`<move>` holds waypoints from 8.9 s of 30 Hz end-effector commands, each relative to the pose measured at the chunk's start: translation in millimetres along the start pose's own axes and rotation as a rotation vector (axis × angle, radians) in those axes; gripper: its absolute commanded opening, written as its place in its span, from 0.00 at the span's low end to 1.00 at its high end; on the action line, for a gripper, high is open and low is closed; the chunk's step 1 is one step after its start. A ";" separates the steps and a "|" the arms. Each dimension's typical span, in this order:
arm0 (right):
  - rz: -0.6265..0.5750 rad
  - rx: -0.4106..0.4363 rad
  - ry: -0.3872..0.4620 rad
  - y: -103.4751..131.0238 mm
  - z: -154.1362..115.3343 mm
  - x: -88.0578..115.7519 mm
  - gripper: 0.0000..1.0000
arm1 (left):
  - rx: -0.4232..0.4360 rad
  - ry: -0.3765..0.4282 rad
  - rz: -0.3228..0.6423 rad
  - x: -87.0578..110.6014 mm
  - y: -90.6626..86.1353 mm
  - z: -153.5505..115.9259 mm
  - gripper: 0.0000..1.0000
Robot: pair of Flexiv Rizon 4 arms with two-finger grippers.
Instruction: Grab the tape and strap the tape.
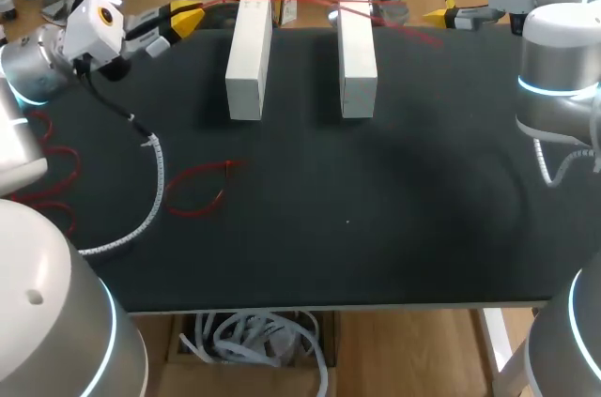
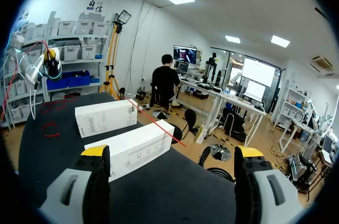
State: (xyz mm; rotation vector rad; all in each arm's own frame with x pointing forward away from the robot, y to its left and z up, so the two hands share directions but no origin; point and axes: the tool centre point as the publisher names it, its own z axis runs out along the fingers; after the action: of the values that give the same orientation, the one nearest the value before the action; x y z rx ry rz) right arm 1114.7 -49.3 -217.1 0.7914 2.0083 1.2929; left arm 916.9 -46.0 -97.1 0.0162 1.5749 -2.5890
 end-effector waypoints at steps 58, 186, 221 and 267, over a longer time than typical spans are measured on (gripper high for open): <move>0.000 0.002 0.001 0.4 -0.3 -0.3 1.00 | 0.042 0.032 -0.069 17.7 -46.5 44.2 0.00; 2.308 -0.664 -0.300 40.9 -133.7 187.6 1.00 | 0.058 -0.057 -0.030 12.7 -52.3 49.3 0.00; 2.091 -0.809 -0.131 121.7 -169.5 206.1 1.00 | 0.058 -0.057 -0.030 12.7 -52.3 49.3 0.00; 2.111 -0.924 -0.143 159.4 -148.2 186.8 0.51 | 0.058 -0.057 -0.030 12.7 -52.3 49.3 0.00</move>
State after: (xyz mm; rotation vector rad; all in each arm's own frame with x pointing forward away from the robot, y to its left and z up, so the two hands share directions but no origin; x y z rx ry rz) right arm 910.9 63.4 -56.9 2.3016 -0.4772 2.4721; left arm 900.8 -67.1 -28.1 -0.0789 1.4950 -2.6301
